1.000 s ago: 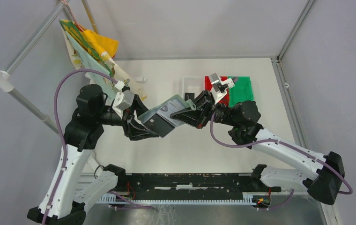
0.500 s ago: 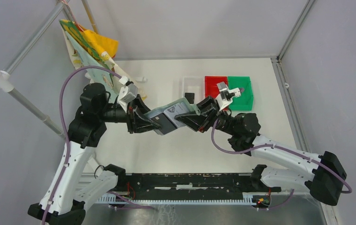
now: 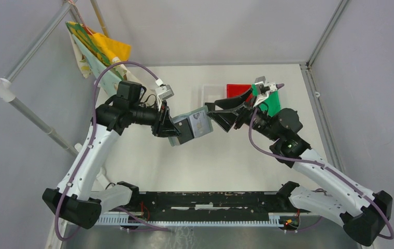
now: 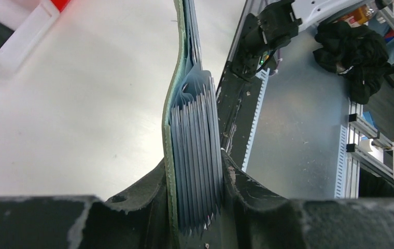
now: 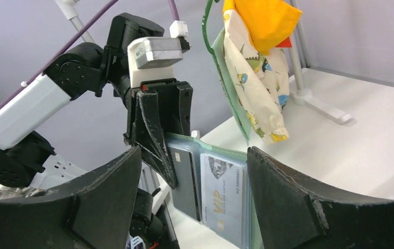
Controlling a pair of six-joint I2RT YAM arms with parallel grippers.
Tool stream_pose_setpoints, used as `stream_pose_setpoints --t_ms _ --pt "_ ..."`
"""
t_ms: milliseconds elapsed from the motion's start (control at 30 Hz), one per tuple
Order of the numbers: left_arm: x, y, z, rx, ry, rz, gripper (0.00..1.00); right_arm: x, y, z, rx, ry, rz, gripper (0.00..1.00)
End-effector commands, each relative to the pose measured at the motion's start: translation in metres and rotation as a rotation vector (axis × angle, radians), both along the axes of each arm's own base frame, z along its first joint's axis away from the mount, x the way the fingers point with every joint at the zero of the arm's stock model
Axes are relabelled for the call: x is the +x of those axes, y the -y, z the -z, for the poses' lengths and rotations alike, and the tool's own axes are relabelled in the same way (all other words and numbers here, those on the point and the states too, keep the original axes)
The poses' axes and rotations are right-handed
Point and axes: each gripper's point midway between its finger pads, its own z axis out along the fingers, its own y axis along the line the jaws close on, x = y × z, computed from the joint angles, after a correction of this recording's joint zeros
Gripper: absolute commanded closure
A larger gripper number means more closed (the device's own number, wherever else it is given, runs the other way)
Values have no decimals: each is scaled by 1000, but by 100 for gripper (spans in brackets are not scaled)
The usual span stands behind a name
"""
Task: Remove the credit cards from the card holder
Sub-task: Remove the credit card from the card holder.
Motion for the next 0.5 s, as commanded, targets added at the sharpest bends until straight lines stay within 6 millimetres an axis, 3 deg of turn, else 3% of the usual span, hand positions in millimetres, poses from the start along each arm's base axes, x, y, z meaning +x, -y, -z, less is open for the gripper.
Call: stream_pose_setpoints --t_ms 0,167,300,467 --pt "6 -8 -8 61 71 -3 98 -12 12 -21 -103 68 -11 20" --pt "1 -8 3 85 -11 33 98 -41 -8 -14 -92 23 -243 26" --pt "-9 -4 -4 46 -45 91 98 -57 -26 10 -92 -43 -442 34" --pt "-15 -5 -8 39 -40 126 98 -63 -38 36 -100 -108 -531 42"
